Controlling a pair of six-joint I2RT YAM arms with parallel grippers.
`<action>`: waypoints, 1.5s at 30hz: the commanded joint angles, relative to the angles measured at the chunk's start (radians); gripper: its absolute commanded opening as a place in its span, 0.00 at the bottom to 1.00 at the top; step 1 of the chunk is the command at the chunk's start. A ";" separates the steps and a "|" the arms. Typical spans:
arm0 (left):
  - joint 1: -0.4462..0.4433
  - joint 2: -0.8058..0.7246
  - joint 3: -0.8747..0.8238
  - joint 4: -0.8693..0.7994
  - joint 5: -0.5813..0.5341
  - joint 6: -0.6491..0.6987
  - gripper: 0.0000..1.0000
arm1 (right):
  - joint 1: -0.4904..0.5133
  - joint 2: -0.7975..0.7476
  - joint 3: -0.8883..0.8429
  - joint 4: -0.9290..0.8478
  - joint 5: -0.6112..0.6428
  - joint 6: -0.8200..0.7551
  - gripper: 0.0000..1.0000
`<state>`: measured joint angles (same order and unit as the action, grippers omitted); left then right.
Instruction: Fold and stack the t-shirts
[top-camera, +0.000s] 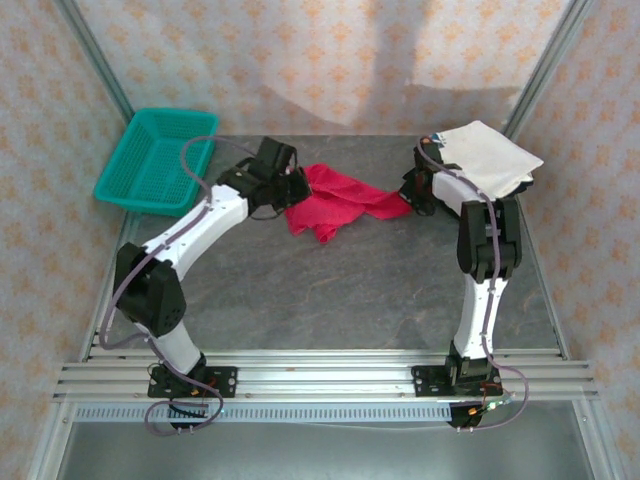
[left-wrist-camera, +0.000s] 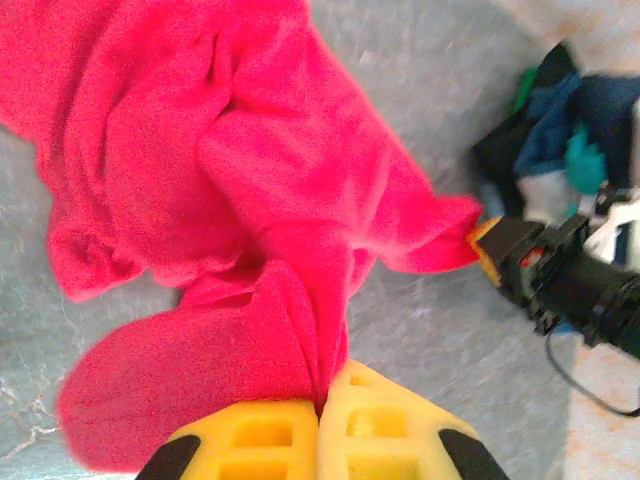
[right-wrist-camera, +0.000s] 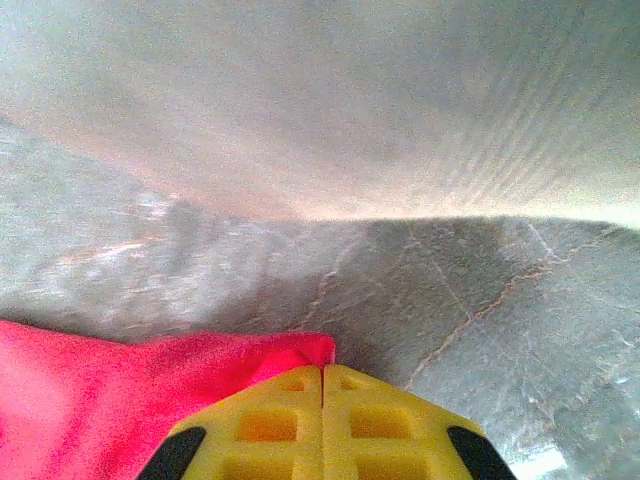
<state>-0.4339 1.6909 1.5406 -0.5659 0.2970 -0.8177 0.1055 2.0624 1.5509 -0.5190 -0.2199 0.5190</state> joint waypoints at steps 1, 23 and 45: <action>0.041 -0.081 0.124 -0.083 0.004 0.073 0.00 | -0.007 -0.161 0.062 0.056 0.020 -0.033 0.00; 0.374 -0.134 0.716 -0.294 0.049 0.304 0.00 | -0.047 -0.560 0.246 0.225 -0.101 -0.088 0.00; 0.397 -0.003 0.917 -0.288 0.000 0.579 0.00 | -0.047 -0.496 0.397 0.202 -0.133 -0.136 0.00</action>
<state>-0.0624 1.6222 2.4264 -0.8818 0.3294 -0.2867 0.0738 1.4925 1.9068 -0.3397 -0.3676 0.4065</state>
